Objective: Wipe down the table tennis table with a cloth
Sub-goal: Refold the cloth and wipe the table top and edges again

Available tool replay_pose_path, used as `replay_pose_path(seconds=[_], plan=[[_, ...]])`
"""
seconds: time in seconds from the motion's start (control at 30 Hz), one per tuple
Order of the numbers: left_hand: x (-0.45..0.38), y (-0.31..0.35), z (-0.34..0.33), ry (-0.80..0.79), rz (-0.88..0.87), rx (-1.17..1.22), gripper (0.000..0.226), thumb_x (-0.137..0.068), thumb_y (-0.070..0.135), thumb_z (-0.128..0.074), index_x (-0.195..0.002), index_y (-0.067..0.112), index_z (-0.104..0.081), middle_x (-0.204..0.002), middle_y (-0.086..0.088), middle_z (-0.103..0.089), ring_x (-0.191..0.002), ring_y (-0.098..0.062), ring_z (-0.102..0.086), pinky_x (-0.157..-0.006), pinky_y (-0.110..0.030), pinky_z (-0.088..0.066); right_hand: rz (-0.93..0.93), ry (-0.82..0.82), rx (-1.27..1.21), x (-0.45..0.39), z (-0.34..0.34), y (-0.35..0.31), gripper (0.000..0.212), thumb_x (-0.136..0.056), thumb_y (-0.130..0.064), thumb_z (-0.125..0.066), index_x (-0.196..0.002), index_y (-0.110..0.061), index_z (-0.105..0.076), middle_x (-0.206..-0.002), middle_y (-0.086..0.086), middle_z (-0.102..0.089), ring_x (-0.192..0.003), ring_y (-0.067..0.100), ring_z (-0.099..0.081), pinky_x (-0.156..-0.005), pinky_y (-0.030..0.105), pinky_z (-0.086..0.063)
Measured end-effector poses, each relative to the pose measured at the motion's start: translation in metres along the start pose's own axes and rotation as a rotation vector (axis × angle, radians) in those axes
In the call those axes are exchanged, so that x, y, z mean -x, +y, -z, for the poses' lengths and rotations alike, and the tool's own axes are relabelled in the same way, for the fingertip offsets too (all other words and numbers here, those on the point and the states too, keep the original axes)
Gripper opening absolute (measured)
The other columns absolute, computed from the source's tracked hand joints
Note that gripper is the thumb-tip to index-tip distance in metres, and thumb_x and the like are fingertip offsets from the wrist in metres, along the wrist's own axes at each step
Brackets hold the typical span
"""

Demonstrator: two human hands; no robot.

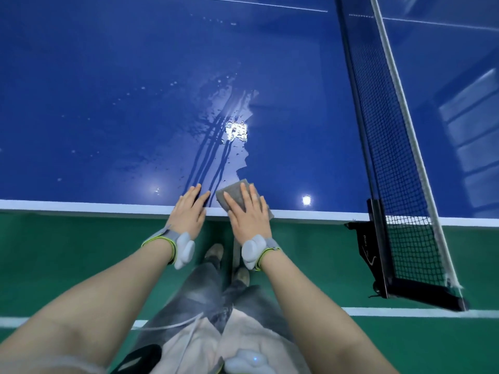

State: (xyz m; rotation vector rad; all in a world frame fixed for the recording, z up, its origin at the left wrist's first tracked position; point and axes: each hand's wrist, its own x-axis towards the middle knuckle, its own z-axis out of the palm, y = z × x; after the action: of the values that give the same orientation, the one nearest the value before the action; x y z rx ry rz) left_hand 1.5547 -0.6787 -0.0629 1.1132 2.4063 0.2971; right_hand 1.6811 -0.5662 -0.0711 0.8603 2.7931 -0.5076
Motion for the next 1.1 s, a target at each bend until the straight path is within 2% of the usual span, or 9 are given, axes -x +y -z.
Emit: replay_pose_path(seconds=[0.23, 0.33, 0.4, 0.5, 0.57, 0.63, 0.73, 0.9, 1.1], plan=[[0.000, -0.008, 0.006, 0.062, -0.018, -0.008, 0.045, -0.097, 0.014, -0.041, -0.141, 0.021, -0.036, -0.153, 0.000, -0.022, -0.141, -0.020, -0.018, -0.109, -0.031, -0.019, -0.344, 0.076, -0.048, -0.003, 0.006, 0.029, 0.058, -0.093, -0.048, 0.000, -0.149, -0.038, -0.012, -0.160, 0.006, 0.006, -0.147, 0.025, 0.009, -0.116, 0.043, 0.001], [-0.002, -0.009, 0.012, 0.033, -0.027, -0.016, 0.045, -0.096, 0.014, -0.041, -0.140, 0.023, -0.038, -0.152, 0.002, -0.023, -0.139, -0.020, -0.020, -0.106, -0.030, -0.021, -0.293, 0.019, -0.049, -0.005, 0.003, 0.006, 0.052, -0.098, -0.047, -0.008, -0.150, -0.039, -0.009, -0.159, 0.007, 0.010, -0.146, 0.027, 0.012, -0.116, 0.044, 0.004], [-0.004, -0.012, 0.019, 0.006, -0.063, -0.018, 0.045, -0.096, 0.014, -0.040, -0.140, 0.023, -0.037, -0.152, 0.004, -0.022, -0.139, -0.018, -0.020, -0.107, -0.028, -0.019, -0.209, 0.016, -0.038, -0.007, -0.001, -0.017, 0.064, -0.089, -0.048, -0.003, -0.147, -0.038, -0.025, -0.159, 0.009, -0.006, -0.146, 0.031, -0.003, -0.116, 0.047, -0.007], [-0.010, -0.024, 0.027, -0.014, -0.134, -0.043, 0.042, -0.095, 0.012, -0.041, -0.137, 0.017, -0.041, -0.151, 0.003, -0.026, -0.138, -0.017, -0.023, -0.108, -0.027, -0.019, -0.173, -0.017, -0.027, -0.012, -0.004, -0.052, 0.055, -0.088, -0.042, -0.021, -0.134, -0.036, -0.052, -0.146, 0.012, -0.043, -0.134, 0.034, -0.040, -0.103, 0.052, -0.037], [-0.010, -0.032, 0.033, 0.025, -0.175, -0.046, 0.036, -0.093, 0.010, -0.044, -0.128, 0.010, -0.052, -0.145, -0.004, -0.038, -0.134, -0.023, -0.035, -0.106, -0.033, -0.025, -0.103, -0.117, -0.021, -0.013, -0.002, -0.062, 0.059, -0.089, -0.044, -0.014, -0.139, -0.037, -0.044, -0.152, 0.011, -0.033, -0.140, 0.034, -0.029, -0.109, 0.051, -0.027], [-0.012, -0.042, 0.039, 0.061, -0.219, -0.039, 0.039, -0.085, 0.013, -0.044, -0.120, 0.006, -0.059, -0.136, -0.012, -0.049, -0.125, -0.033, -0.046, -0.103, -0.041, -0.032, -0.085, -0.057, 0.007, -0.015, -0.003, -0.052, 0.056, -0.089, -0.044, -0.019, -0.135, -0.039, -0.050, -0.148, 0.008, -0.040, -0.136, 0.029, -0.037, -0.106, 0.046, -0.034], [-0.020, -0.056, 0.050, 0.009, -0.160, -0.131, 0.047, -0.090, 0.018, -0.043, -0.136, 0.009, -0.042, -0.147, -0.008, -0.034, -0.135, -0.027, -0.030, -0.110, -0.036, -0.018, -0.262, -0.024, -0.007, -0.020, 0.002, -0.030, 0.050, -0.088, -0.041, -0.028, -0.126, -0.037, -0.059, -0.139, 0.008, -0.052, -0.126, 0.028, -0.051, -0.095, 0.046, -0.047], [-0.040, -0.074, 0.061, 0.030, -0.003, -0.131, 0.055, -0.094, 0.025, -0.044, -0.145, 0.017, -0.024, -0.155, -0.004, -0.013, -0.142, -0.022, -0.010, -0.115, -0.032, -0.004, -0.546, -0.001, -0.113, -0.035, 0.005, -0.050, 0.049, -0.103, -0.038, -0.019, -0.150, -0.039, -0.005, -0.159, 0.006, 0.013, -0.146, 0.026, 0.013, -0.117, 0.046, 0.004], [-0.063, -0.081, 0.074, -0.025, -0.062, -0.173, 0.056, -0.096, 0.029, -0.040, -0.147, 0.018, -0.019, -0.156, -0.004, -0.006, -0.143, -0.021, -0.006, -0.115, -0.031, -0.001, -0.227, -0.050, -0.078, -0.048, -0.010, -0.109, 0.050, -0.102, -0.035, -0.028, -0.150, -0.038, -0.015, -0.159, 0.008, 0.009, -0.146, 0.030, 0.012, -0.116, 0.049, 0.004]])
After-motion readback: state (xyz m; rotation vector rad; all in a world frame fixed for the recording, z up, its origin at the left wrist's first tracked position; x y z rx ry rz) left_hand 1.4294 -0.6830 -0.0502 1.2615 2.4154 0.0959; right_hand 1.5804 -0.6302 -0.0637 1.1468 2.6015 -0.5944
